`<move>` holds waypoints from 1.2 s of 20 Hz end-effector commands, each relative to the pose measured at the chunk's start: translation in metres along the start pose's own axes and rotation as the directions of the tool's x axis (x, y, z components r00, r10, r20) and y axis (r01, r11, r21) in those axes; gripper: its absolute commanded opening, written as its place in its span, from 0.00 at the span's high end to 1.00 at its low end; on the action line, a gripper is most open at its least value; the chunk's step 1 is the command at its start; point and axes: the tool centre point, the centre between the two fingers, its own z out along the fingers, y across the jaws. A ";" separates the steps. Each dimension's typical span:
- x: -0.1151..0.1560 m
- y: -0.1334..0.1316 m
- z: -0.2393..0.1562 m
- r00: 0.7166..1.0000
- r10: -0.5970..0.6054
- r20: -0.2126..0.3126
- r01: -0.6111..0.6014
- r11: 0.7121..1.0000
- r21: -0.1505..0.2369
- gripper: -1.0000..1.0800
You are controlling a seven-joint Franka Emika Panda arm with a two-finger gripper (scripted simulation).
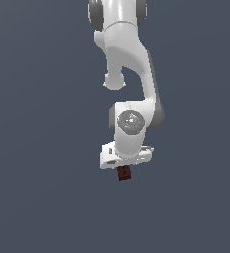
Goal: Pick up the object and move it to a goal position.
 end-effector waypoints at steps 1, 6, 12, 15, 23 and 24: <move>0.000 0.000 0.000 1.000 0.000 0.000 0.000 1.000 0.000 0.04; 0.000 0.000 0.010 1.000 0.000 0.000 0.000 1.000 0.000 0.04; -0.001 0.000 0.042 1.000 -0.001 -0.001 0.001 1.000 0.000 0.04; 0.000 0.000 0.050 1.000 -0.001 -0.001 0.001 1.000 0.000 0.04; 0.001 0.000 0.051 1.000 -0.001 -0.001 0.001 1.000 0.000 1.00; 0.001 0.000 0.051 1.000 -0.001 -0.001 0.001 1.000 0.000 1.00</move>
